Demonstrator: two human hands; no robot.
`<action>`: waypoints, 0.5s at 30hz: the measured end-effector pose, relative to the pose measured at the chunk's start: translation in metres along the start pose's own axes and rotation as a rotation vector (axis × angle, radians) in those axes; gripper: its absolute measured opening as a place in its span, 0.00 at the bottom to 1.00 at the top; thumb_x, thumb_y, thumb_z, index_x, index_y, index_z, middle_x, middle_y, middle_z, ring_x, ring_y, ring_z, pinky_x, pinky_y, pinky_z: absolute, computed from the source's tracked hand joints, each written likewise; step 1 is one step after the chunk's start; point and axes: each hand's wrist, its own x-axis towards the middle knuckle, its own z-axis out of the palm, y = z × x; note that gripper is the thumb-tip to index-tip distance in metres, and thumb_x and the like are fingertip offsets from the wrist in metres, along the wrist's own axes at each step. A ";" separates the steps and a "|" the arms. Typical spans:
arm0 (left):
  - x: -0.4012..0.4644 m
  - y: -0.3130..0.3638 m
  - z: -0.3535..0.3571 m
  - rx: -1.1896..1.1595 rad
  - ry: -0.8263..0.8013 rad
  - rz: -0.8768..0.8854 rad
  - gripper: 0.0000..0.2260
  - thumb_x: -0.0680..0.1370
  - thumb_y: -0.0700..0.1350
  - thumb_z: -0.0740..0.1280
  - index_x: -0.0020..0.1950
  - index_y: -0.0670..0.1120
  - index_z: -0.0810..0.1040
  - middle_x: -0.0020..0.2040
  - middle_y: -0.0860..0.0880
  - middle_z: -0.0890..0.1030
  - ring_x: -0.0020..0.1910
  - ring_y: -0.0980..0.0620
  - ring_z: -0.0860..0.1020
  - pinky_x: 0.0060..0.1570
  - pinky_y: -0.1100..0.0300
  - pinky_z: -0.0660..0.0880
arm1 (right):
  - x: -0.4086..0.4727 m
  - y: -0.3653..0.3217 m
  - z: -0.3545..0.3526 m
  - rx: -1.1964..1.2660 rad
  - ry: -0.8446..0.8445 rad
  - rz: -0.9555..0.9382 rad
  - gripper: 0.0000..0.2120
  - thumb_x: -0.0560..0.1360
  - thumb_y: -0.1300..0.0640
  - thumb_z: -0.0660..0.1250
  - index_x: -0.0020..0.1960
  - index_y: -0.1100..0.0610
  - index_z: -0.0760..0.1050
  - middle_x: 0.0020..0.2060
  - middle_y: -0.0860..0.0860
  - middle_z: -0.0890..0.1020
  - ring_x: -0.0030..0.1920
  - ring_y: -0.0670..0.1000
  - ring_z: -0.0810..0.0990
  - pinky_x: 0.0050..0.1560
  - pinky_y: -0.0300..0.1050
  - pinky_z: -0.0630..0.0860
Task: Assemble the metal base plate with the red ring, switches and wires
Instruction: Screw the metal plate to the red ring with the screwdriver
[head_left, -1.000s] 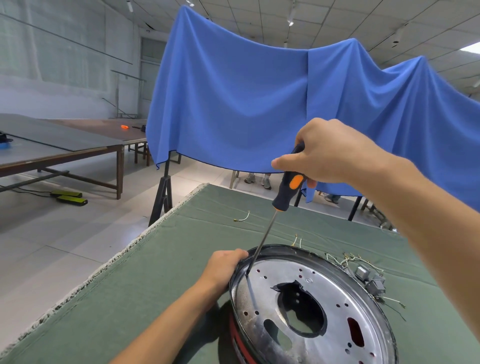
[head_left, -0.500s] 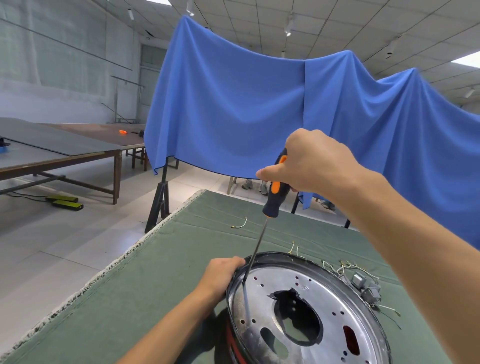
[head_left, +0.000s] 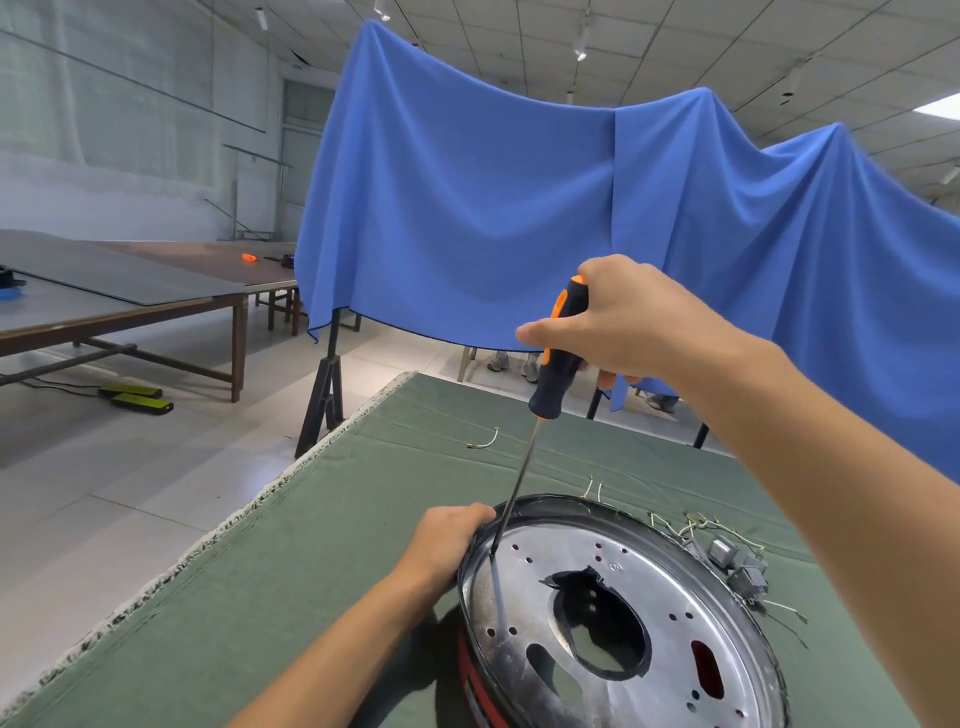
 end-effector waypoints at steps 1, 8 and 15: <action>0.000 0.000 -0.001 -0.003 -0.002 0.000 0.07 0.74 0.42 0.65 0.38 0.41 0.74 0.35 0.42 0.73 0.36 0.50 0.69 0.38 0.57 0.65 | 0.000 0.000 -0.002 0.060 -0.040 -0.009 0.12 0.69 0.47 0.71 0.40 0.54 0.72 0.26 0.47 0.82 0.24 0.48 0.80 0.25 0.40 0.75; 0.000 -0.001 -0.001 0.017 0.004 0.004 0.07 0.75 0.42 0.65 0.38 0.42 0.76 0.35 0.42 0.74 0.36 0.51 0.70 0.39 0.58 0.66 | 0.001 0.005 0.012 -0.066 0.227 0.019 0.16 0.70 0.52 0.68 0.30 0.57 0.67 0.24 0.50 0.71 0.24 0.51 0.68 0.24 0.40 0.60; 0.000 0.001 -0.001 0.026 -0.018 0.013 0.06 0.74 0.43 0.65 0.38 0.42 0.76 0.35 0.42 0.75 0.35 0.51 0.70 0.38 0.59 0.66 | -0.003 0.015 0.026 0.096 0.403 0.019 0.12 0.67 0.50 0.67 0.33 0.52 0.66 0.29 0.47 0.73 0.31 0.50 0.71 0.28 0.41 0.61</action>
